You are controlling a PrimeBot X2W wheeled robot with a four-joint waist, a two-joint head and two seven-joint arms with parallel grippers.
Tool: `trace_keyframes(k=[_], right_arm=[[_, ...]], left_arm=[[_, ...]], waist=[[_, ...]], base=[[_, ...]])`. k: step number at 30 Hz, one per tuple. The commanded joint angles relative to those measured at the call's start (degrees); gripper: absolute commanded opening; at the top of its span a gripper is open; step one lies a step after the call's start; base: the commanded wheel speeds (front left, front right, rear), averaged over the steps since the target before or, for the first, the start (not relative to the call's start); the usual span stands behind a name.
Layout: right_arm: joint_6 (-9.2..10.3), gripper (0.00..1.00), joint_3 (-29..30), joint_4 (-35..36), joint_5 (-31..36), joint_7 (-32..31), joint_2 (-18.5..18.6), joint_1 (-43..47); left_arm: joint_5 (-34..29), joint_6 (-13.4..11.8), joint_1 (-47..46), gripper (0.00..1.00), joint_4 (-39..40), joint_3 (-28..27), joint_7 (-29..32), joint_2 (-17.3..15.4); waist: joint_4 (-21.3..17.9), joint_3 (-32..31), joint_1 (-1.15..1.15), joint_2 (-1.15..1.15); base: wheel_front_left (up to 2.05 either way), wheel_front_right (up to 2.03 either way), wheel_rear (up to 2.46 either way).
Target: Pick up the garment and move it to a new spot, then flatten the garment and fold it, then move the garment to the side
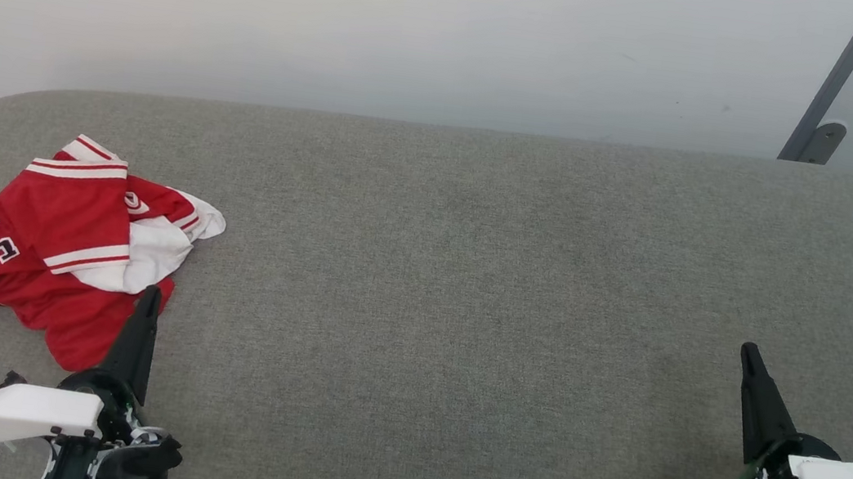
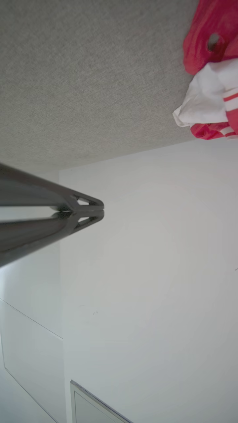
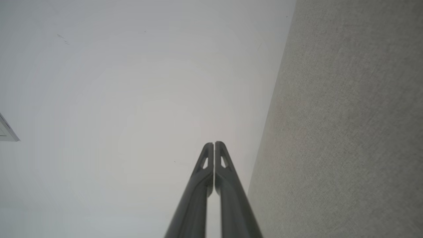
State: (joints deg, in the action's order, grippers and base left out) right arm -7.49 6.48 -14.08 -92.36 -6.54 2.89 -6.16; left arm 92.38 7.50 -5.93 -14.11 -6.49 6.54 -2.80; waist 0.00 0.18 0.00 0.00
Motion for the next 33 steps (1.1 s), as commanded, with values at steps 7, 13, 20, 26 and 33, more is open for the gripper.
trace_keyframes(k=[7, 13, 20, 26, 33], right_arm=[[0.00, 0.00, 0.0, 0.0, 0.1, 0.1, 0.0, -0.3], [0.00, 0.00, 0.0, 0.0, 0.1, 0.1, 0.0, -0.3], [0.01, 1.00, -0.1, -2.0, 0.1, 0.4, -0.3, 0.7], [0.01, 1.00, -0.6, -2.7, 1.5, 1.8, 0.2, -1.1], [0.01, 1.00, -3.0, -3.4, 7.1, 4.4, 1.9, -2.8]], left_arm=[[-0.2, 0.0, -0.9, 0.00, 0.1, -0.1, 0.0, -0.1], [-0.2, 0.0, -0.9, 0.00, 0.1, -0.1, 0.0, -0.1], [-0.3, 0.0, 1.0, 1.00, -1.6, -0.1, -0.4, 0.1], [-2.3, 0.0, 0.4, 1.00, -1.3, 0.1, -1.9, -1.3], [-8.6, 0.0, 0.1, 1.00, -1.4, 1.0, -4.4, -3.3]], waist=[[0.0, 0.0, 0.00, 0.00], [0.0, 0.0, 0.00, 0.00], [0.0, 0.0, 0.00, 0.00], [0.1, 0.0, 0.00, 0.00], [0.3, 0.1, 0.00, 0.00]], base=[[0.00, 0.00, 0.00], [0.00, 0.00, 0.00], [0.00, 0.00, 0.00], [0.00, 0.00, 0.00], [0.00, 0.00, 0.00]])
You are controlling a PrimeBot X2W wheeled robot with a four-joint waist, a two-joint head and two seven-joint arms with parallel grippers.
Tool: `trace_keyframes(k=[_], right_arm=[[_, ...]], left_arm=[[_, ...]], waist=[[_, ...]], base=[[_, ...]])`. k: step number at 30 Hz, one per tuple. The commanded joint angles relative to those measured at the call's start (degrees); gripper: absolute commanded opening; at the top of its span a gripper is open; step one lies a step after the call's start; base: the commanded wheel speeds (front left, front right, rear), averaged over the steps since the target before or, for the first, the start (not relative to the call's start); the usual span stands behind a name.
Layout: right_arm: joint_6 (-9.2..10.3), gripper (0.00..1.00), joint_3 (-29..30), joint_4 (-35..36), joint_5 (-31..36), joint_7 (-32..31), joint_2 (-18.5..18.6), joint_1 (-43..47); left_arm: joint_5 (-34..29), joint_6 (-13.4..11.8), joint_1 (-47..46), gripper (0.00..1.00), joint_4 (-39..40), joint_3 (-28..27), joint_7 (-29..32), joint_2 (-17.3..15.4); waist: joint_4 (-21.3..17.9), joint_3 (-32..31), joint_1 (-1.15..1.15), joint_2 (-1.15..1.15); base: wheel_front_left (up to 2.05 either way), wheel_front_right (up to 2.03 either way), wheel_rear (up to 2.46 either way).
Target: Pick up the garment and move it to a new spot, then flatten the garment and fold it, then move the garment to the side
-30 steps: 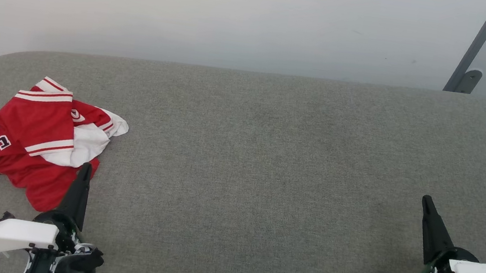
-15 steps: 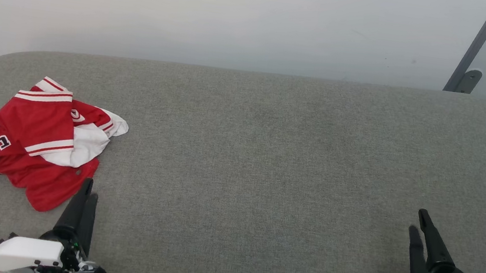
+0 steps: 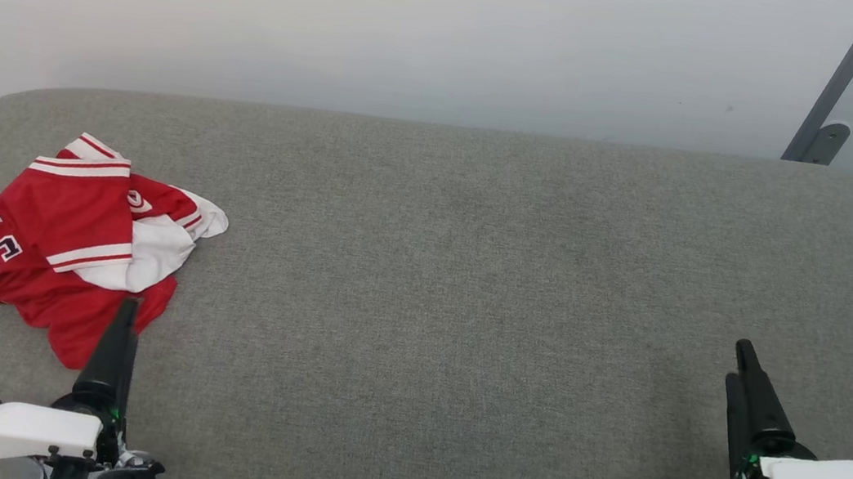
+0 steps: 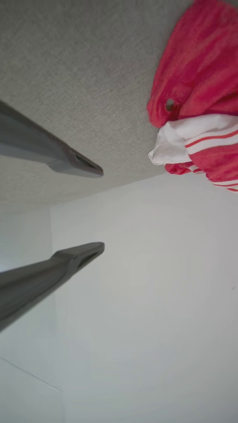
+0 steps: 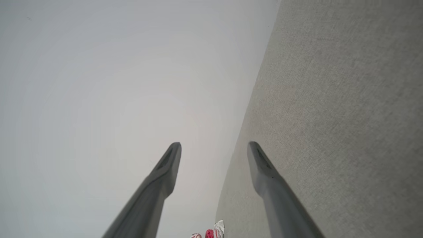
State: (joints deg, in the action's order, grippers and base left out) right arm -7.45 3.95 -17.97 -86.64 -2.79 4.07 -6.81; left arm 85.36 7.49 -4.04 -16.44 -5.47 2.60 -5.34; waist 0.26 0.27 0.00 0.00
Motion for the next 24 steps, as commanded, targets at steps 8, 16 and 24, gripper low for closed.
trace_keyframes(k=[8, 16, 24], right_arm=[[-0.03, 1.00, -1.6, 0.3, 12.2, 2.7, 1.8, -3.8], [-0.03, 1.00, -1.8, 1.0, 25.2, 4.5, 1.8, -4.4], [-0.03, 1.00, -1.2, 1.5, 35.3, 6.0, 1.7, -4.4]], left_arm=[[-13.1, 0.0, -1.6, 1.00, 1.7, -0.2, -2.5, -1.7], [-24.1, 0.0, -1.1, 1.00, 3.0, -1.0, -4.3, -2.0], [-32.4, 0.0, -0.5, 1.00, 3.3, -0.4, -5.8, -2.5]], waist=[[0.2, 0.2, 0.00, 0.00], [0.4, 0.4, 0.00, 0.00], [0.6, 0.7, 0.00, 0.00]], base=[[0.00, 0.00, 0.00], [0.00, 0.00, 0.00], [0.00, 0.00, 0.00]])
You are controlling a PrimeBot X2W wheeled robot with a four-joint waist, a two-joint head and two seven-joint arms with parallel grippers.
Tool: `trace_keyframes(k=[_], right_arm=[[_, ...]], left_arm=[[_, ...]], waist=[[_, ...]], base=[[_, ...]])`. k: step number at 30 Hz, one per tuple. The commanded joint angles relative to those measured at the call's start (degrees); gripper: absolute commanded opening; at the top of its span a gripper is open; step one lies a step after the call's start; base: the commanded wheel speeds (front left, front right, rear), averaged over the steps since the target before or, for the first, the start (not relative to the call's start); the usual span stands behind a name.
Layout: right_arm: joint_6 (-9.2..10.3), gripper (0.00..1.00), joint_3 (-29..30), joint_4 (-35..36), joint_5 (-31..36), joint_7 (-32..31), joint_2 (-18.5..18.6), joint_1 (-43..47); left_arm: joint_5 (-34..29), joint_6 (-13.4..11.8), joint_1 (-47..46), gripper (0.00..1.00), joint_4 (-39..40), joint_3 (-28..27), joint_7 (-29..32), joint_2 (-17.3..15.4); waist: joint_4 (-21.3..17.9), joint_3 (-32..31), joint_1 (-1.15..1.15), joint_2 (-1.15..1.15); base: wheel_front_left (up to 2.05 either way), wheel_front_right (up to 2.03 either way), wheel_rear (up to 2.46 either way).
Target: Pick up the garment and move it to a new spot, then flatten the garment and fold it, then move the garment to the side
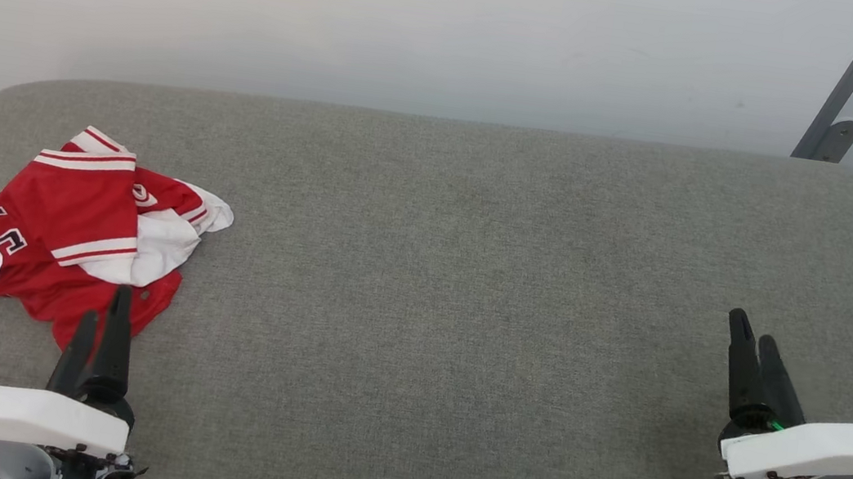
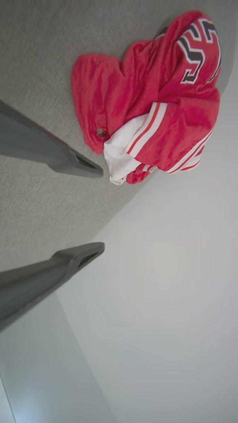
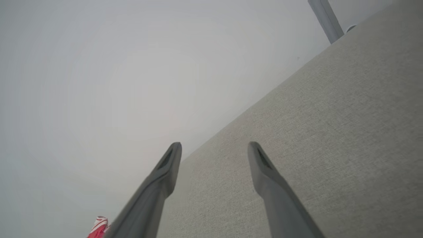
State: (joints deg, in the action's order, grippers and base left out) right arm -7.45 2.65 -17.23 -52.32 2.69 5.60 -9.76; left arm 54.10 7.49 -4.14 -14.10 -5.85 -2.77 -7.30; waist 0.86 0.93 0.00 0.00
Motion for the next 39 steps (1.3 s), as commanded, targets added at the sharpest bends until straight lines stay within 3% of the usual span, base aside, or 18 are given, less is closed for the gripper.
trace_keyframes(k=[1, 14, 39], right_arm=[[-0.03, 1.00, 0.3, 0.9, 2.4, 0.7, 0.2, -1.5], [-0.04, 1.00, 2.1, 1.6, 18.4, 3.3, -0.9, -2.2], [-0.04, 1.00, 4.4, 2.2, 35.2, 7.2, -2.0, -1.7]], left_arm=[[-2.1, 0.0, -0.3, 1.00, 1.0, 0.0, -0.6, -0.6], [-14.7, -0.8, 0.2, 1.00, 2.2, 0.6, -3.2, -1.2], [-29.5, -0.3, 1.5, 1.00, 3.2, 1.9, -7.0, -2.1]], waist=[[0.0, 0.1, 0.00, 0.00], [0.2, 0.8, 0.00, 0.00], [0.8, 2.1, 0.00, 0.00]], base=[[0.00, 0.00, 0.00], [0.00, 0.00, 0.00], [0.00, 0.00, 0.00]])
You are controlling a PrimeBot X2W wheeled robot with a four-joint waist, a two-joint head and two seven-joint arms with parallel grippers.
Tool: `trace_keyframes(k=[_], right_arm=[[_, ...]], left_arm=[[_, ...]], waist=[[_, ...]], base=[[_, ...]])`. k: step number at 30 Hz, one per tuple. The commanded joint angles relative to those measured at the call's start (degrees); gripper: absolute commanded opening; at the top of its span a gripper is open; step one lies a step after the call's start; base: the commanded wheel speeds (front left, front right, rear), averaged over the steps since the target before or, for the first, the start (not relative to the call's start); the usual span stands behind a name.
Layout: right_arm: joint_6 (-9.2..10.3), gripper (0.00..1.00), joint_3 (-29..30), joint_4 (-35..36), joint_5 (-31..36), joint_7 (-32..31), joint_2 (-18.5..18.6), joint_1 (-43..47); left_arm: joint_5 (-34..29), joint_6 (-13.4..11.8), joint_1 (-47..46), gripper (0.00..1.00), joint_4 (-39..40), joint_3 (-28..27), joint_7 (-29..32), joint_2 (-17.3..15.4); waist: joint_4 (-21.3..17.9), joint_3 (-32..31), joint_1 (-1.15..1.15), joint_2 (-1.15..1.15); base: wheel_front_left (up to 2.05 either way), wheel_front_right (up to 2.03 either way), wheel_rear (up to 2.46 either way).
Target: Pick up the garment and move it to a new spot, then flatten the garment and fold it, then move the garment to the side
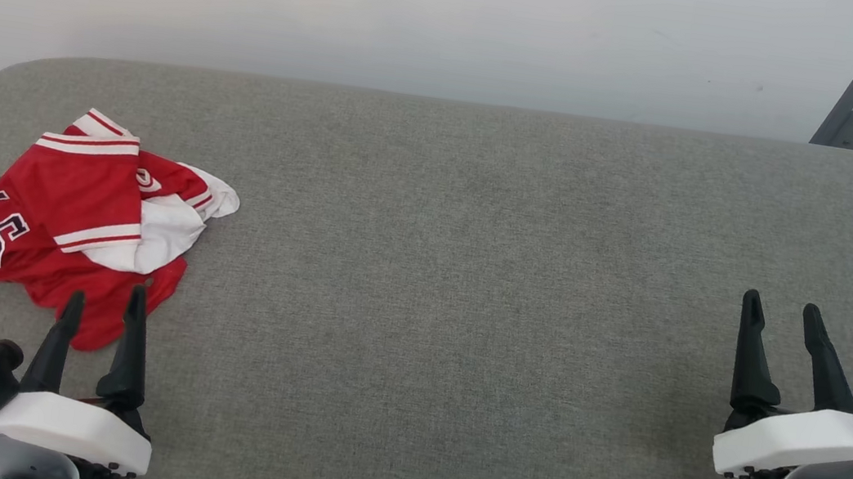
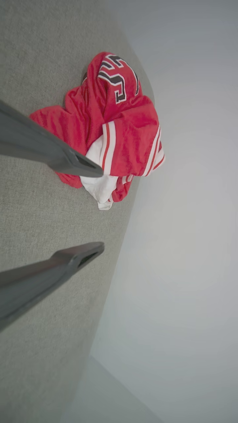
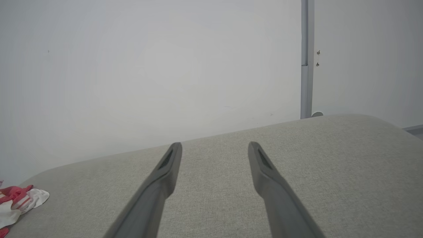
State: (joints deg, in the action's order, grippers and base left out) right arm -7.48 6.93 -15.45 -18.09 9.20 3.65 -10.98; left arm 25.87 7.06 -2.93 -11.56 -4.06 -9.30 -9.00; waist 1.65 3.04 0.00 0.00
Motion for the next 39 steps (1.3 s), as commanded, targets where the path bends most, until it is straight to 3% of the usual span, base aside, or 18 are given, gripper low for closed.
trace_keyframes(k=[1, 27, 39], right_arm=[[-0.02, 1.00, 0.2, 0.2, 1.3, 0.8, -0.2, -0.4], [-0.02, 1.00, 4.1, -0.6, 7.8, 4.0, -0.7, 0.6], [-0.02, 1.00, 1.8, -1.2, 11.2, 5.3, -0.7, 0.1]], left_arm=[[-1.7, 0.2, 0.3, 1.00, 0.7, 0.1, -0.6, -0.5], [-8.6, 0.5, 0.8, 1.00, 0.8, 2.8, -3.9, -0.8], [-12.1, 0.5, -0.6, 1.00, -1.2, 1.2, -5.2, -0.1]], waist=[[0.1, 0.0, 0.00, 0.00], [2.7, 0.5, 0.00, 0.00], [10.8, 0.9, 0.00, 0.00]], base=[[0.00, 0.00, 0.00], [0.00, 0.00, 0.00], [0.00, 0.00, 0.00]])
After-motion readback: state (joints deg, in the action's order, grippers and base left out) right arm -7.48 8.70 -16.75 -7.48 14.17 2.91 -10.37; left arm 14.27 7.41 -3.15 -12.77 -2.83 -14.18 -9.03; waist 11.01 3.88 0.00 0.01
